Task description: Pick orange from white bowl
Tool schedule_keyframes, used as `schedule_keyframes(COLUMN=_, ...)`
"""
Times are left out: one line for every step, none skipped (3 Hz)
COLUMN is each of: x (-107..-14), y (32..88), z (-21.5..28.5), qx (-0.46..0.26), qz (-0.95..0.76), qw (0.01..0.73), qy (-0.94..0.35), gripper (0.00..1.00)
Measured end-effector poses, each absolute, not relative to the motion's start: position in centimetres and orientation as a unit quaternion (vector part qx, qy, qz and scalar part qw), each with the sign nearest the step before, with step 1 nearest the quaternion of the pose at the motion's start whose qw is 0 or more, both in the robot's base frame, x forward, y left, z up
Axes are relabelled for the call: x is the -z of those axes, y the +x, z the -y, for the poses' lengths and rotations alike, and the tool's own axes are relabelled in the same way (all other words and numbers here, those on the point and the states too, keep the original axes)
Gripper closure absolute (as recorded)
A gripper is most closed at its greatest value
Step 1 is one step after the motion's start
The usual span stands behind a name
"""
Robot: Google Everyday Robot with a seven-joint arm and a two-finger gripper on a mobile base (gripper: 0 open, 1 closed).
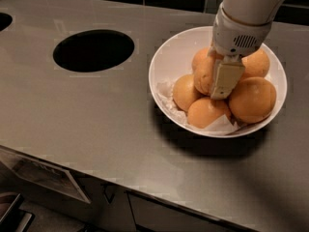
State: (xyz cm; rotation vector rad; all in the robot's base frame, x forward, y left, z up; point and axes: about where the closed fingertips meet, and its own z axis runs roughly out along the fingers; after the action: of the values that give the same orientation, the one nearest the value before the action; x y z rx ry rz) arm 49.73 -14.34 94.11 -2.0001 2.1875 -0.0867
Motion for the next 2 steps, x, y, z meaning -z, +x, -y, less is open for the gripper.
schedule_keyframes(x=-94.09, y=49.8, z=14.21, qx=0.027, qz=-0.735, qw=0.088, qy=-0.672, gripper=0.4)
schedule_keyframes(x=-94.08, y=49.85, z=14.13, qx=0.024, qz=-0.735, qw=0.087, qy=-0.672, gripper=0.39)
